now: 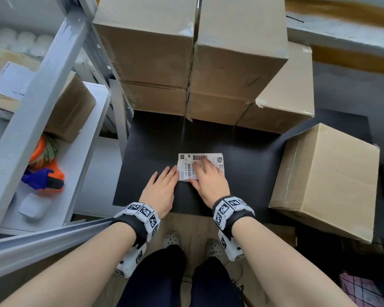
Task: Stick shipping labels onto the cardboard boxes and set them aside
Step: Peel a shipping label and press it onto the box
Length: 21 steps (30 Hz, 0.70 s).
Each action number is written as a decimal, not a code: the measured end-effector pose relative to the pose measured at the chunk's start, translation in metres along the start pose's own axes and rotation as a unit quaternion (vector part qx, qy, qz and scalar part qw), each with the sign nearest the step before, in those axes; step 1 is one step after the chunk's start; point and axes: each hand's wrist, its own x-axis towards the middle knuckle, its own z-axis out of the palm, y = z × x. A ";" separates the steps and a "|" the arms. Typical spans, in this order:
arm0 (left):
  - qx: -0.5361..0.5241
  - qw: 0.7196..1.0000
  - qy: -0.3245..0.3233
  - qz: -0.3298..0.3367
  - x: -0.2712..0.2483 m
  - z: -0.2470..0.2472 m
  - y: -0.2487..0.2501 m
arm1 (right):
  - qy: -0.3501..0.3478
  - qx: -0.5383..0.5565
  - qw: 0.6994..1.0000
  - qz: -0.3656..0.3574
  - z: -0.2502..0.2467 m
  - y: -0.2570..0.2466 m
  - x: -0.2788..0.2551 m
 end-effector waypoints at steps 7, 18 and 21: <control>-0.084 0.996 0.030 -0.016 0.005 -0.006 0.007 | 0.067 -0.088 0.992 -0.068 0.005 0.000 0.000; -0.214 0.975 0.044 -0.036 0.009 -0.037 0.023 | 0.109 0.073 0.990 0.058 -0.030 -0.011 -0.018; -0.232 0.970 0.051 -0.047 0.013 -0.055 0.025 | 0.166 0.132 0.973 0.092 -0.049 -0.011 -0.022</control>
